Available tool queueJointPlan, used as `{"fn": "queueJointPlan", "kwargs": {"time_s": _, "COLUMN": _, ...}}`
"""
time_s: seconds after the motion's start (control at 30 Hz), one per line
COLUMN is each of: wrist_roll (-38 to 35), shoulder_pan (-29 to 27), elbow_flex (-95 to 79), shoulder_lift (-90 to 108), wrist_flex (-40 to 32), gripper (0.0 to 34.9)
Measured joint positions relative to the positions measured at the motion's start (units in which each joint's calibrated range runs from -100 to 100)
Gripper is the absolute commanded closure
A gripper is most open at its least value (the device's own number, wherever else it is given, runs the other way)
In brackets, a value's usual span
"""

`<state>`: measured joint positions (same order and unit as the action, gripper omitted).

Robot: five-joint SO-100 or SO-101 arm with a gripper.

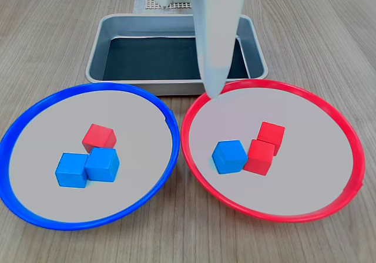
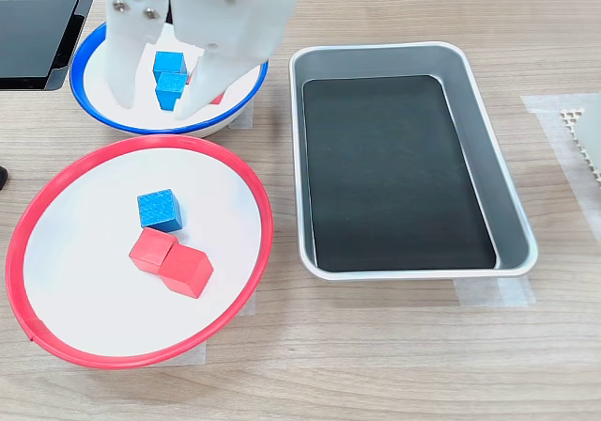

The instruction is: Relocate any misplaced blocks to their matching dishes.

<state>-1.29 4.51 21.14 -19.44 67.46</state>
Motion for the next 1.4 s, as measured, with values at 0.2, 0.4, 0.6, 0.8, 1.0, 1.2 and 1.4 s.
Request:
{"fn": "queueJointPlan", "kwargs": {"time_s": 0.2, "wrist_roll": 0.1, "shoulder_pan": 0.97, "elbow_flex": 9.89, "shoulder_lift": -8.35, "wrist_flex": 4.16, "gripper": 21.3}}
{"fn": "queueJointPlan", "kwargs": {"time_s": 0.4, "wrist_roll": 0.1, "shoulder_pan": 1.95, "elbow_flex": 17.42, "shoulder_lift": -14.66, "wrist_flex": 7.1, "gripper": 19.8}}
{"fn": "queueJointPlan", "kwargs": {"time_s": 0.6, "wrist_roll": -0.44, "shoulder_pan": 2.57, "elbow_flex": 18.42, "shoulder_lift": -17.14, "wrist_flex": 8.73, "gripper": 18.5}}
{"fn": "queueJointPlan", "kwargs": {"time_s": 0.8, "wrist_roll": -0.49, "shoulder_pan": 2.57, "elbow_flex": 18.51, "shoulder_lift": -18.07, "wrist_flex": 9.46, "gripper": 17.7}}
{"fn": "queueJointPlan", "kwargs": {"time_s": 1.0, "wrist_roll": -0.49, "shoulder_pan": 2.57, "elbow_flex": 19.78, "shoulder_lift": -21.23, "wrist_flex": 9.05, "gripper": 17.6}}
{"fn": "queueJointPlan", "kwargs": {"time_s": 1.2, "wrist_roll": -1.61, "shoulder_pan": 2.57, "elbow_flex": 25.41, "shoulder_lift": -25.06, "wrist_flex": 8.32, "gripper": 16.8}}
{"fn": "queueJointPlan", "kwargs": {"time_s": 1.4, "wrist_roll": -3.61, "shoulder_pan": 2.57, "elbow_flex": 26.41, "shoulder_lift": -26.85, "wrist_flex": 5.46, "gripper": 16.1}}
